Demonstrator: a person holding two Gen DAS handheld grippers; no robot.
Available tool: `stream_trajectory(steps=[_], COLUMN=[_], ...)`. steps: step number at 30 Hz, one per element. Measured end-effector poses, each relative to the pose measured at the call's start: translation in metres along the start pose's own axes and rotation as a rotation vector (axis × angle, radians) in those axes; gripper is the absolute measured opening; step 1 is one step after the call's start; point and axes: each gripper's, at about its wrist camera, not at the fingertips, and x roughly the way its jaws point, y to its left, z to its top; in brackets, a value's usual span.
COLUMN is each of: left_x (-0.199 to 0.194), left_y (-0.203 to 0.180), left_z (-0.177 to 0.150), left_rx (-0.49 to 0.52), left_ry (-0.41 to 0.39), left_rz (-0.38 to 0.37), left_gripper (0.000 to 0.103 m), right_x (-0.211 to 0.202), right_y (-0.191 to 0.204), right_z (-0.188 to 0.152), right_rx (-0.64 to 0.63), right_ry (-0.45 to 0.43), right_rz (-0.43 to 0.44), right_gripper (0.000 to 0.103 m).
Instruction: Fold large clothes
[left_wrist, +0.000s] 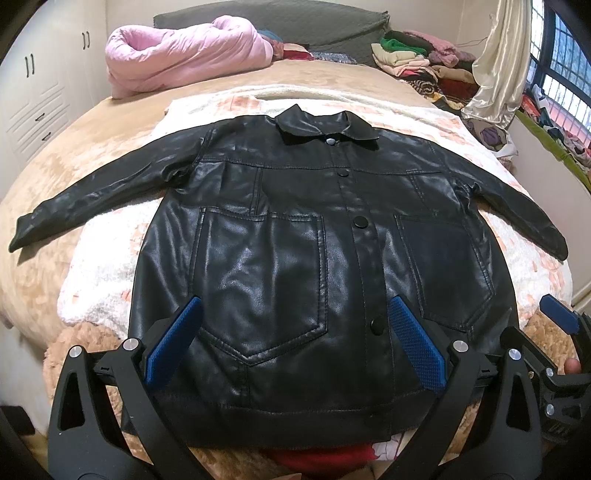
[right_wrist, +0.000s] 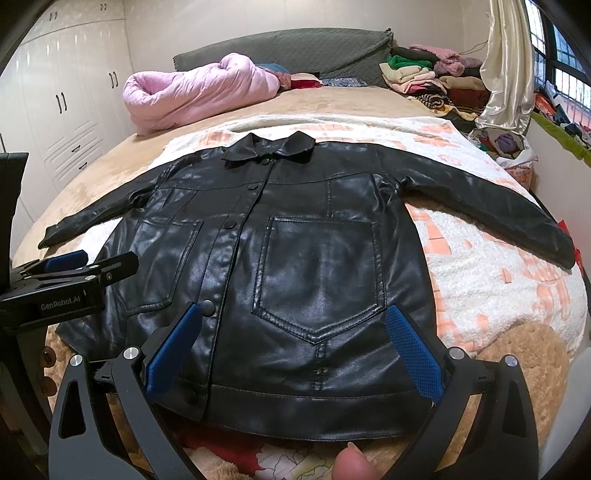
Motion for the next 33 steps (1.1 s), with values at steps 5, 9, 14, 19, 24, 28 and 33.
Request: stream_trajectory(steps=[5,9,14,19,24,28,33], left_x=[0.000,0.004,0.011,0.022,0.027,0.031,0.048], left_y=[-0.001,0.000,0.001,0.003,0.005,0.003,-0.002], left_z=[0.001,0.010,0.027,0.047,0.075,0.096,0.121], left_rx=[0.002,0.015,0.011,0.006,-0.011,-0.015,-0.009], left_ry=[0.000,-0.003,-0.009,-0.020,-0.033,-0.036,-0.013], left_rz=[-0.002,0.006,0.013,0.029,0.025,0.025,0.032], left_gripper=[0.094,0.094,0.094,0.094,0.094,0.094,0.094], right_x=[0.001,0.008,0.018,0.029,0.041,0.050,0.061], right_y=[0.000,-0.001,0.002,-0.002,-0.006,-0.013,-0.025], right_z=[0.000,0.007,0.019,0.041,0.071,0.090,0.115], right_rx=[0.000,0.010,0.018,0.032,0.037,0.053,0.082], right_ry=[0.003,0.023,0.024,0.009,-0.018,-0.017,-0.004], right_rz=[0.003,0.027,0.026,0.022,-0.009,-0.012,-0.002], right_gripper=[0.099,0.099,0.099,0.099,0.099,0.099,0.099])
